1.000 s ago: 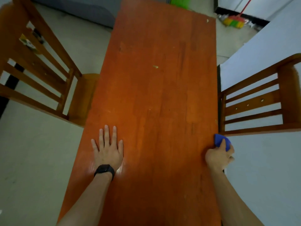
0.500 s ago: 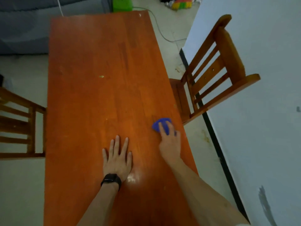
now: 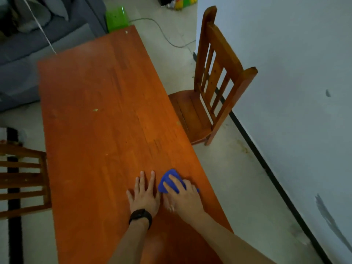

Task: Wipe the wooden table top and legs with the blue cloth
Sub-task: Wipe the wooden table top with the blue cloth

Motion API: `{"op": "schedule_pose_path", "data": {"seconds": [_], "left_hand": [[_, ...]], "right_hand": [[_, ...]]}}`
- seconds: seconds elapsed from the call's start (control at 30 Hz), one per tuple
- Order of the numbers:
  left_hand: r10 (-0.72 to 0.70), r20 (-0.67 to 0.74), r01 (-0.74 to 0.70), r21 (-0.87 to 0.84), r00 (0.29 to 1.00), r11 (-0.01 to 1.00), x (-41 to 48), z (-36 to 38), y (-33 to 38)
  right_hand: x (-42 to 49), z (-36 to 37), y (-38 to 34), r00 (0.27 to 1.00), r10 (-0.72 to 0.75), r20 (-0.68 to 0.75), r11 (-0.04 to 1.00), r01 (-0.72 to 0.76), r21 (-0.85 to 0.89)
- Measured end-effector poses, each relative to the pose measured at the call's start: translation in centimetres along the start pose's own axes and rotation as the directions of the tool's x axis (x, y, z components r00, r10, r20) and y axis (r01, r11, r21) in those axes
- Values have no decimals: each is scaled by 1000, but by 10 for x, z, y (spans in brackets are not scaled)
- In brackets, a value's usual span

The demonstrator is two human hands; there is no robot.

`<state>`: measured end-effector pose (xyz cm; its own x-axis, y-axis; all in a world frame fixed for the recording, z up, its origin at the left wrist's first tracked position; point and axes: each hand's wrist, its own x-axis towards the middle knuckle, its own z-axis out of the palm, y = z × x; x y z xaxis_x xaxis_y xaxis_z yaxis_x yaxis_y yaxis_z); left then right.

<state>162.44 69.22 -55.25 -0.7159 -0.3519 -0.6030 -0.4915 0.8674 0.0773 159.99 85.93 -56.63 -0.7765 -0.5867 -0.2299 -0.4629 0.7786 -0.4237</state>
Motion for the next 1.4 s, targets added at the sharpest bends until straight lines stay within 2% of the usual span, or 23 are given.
{"op": "schedule_pose_path", "data": {"seconds": [0.07, 0.13, 0.23, 0.3, 0.43, 0.6, 0.7, 0.8, 0.87, 0.93, 1.0, 1.03, 1.07, 1.1, 1.13, 1.17, 1.2, 1.27, 1.33, 1.4], "left_hand": [[18, 4, -18, 21, 1000, 1000, -5, -6, -6], [30, 7, -30, 47, 1000, 998, -12, -7, -21], [-11, -8, 11, 81, 1000, 997, -16, -8, -50], [-72, -20, 73, 45, 997, 996, -17, -8, -70], [-151, -65, 149, -38, 986, 988, -13, -12, -105], [-274, -134, 254, -150, 952, 956, -10, -17, -160], [-345, -168, 311, -199, 924, 929, -1, -17, -198], [-381, -184, 338, -229, 906, 913, 5, -12, -235], [-389, -181, 339, -253, 903, 906, 6, -4, -252], [-374, -214, 309, -284, 902, 908, 8, 9, -255], [-389, -233, 299, -342, 891, 891, 10, 20, -251], [-399, -233, 297, -375, 887, 878, 12, 23, -249], [-400, -243, 290, -388, 883, 875, 13, 24, -250], [-389, -260, 275, -386, 884, 881, 14, 24, -252], [-374, -288, 251, -384, 882, 888, 13, 25, -258], [-366, -314, 233, -390, 876, 891, 11, 25, -267], [-378, -329, 235, -399, 865, 886, 8, 27, -278], [-457, -313, 300, -439, 832, 847, -3, 37, -302], [-534, -259, 375, -476, 805, 796, -12, 50, -319], [-547, -229, 383, -504, 805, 774, -15, 58, -325]], "right_hand": [[4, 3, 18, 1000, 9, -18, 999, -10, -41], [9, -11, 39, 985, 145, -90, 989, -144, 18], [25, -41, 62, 858, 492, -145, 869, -474, 143], [38, -57, 57, 797, 575, -181, 813, -533, 235], [66, -56, 25, 872, 388, -297, 911, -315, 264], [126, -43, -12, 891, 310, -332, 912, -180, 370], [168, -36, -29, 892, 324, -315, 919, -217, 329], [197, -22, -53, 882, 395, -258, 918, -368, 148], [204, -4, -80, 893, 384, -236, 923, -374, 89], [200, 25, -120, 950, 217, -226, 976, -212, 48], [190, 54, -173, 985, -118, -124, 993, 120, 10], [188, 65, -196, 961, -276, -31, 961, 276, 19], [191, 70, -215, 932, -357, 65, 932, 350, 90], [202, 71, -227, 918, -382, 108, 914, 358, 189], [217, 71, -231, 929, -365, 68, 906, 338, 255], [234, 69, -230, 955, -296, -33, 917, 294, 270], [253, 64, -226, 969, -179, -169, 948, 216, 233], [281, 57, -213, 933, -17, -358, 998, 39, 53], [287, 66, -219, 923, 78, -378, 994, -102, -45], [271, 84, -248, 945, 4, -328, 999, -20, -46]]}}
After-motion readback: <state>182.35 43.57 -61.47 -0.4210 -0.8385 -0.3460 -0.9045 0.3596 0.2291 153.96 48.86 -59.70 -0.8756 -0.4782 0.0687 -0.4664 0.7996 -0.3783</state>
